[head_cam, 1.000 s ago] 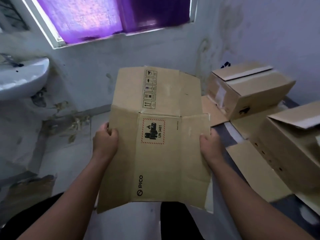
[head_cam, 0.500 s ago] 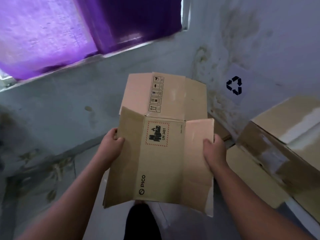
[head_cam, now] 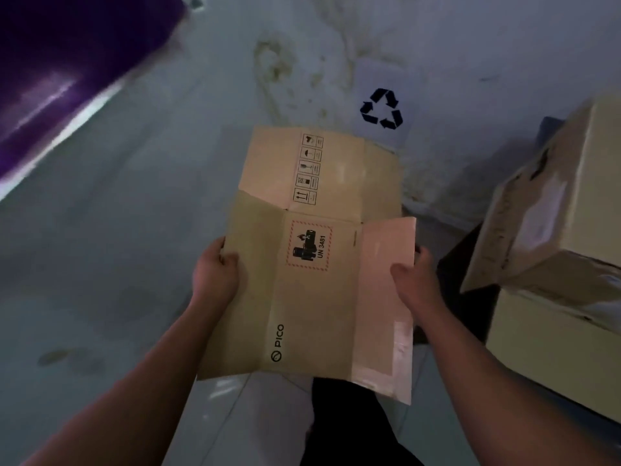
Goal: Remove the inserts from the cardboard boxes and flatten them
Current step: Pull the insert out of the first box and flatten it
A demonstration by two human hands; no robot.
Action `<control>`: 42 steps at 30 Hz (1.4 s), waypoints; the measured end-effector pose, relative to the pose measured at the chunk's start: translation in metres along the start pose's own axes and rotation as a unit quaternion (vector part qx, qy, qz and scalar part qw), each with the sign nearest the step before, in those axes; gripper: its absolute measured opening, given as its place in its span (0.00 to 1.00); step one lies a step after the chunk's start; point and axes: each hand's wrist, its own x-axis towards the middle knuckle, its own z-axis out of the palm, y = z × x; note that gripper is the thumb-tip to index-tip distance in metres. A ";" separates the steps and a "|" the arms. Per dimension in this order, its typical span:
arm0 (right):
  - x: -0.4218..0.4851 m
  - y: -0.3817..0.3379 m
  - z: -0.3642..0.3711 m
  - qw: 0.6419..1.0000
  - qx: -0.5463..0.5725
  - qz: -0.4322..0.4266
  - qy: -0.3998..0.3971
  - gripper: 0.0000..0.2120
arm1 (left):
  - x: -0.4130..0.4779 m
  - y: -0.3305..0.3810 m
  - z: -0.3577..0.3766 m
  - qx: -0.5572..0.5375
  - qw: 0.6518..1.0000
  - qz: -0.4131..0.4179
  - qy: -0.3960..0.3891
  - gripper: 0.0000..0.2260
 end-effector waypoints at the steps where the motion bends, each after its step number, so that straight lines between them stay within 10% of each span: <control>1: 0.017 0.003 0.005 1.000 0.006 0.020 0.010 0.14 | 0.022 0.001 0.012 -0.002 1.000 0.005 -0.012 0.14; 10: 0.188 0.065 0.108 0.983 0.045 0.157 0.083 0.08 | 0.211 -0.029 0.169 0.036 0.997 0.019 -0.072 0.14; 25: 0.414 0.305 0.291 0.963 -0.005 0.156 0.221 0.08 | 0.442 -0.237 0.459 0.085 0.980 0.000 -0.179 0.16; 42: 0.465 0.389 0.326 0.942 -0.100 0.262 0.186 0.21 | 0.487 -0.318 0.540 0.067 0.952 -0.100 -0.281 0.38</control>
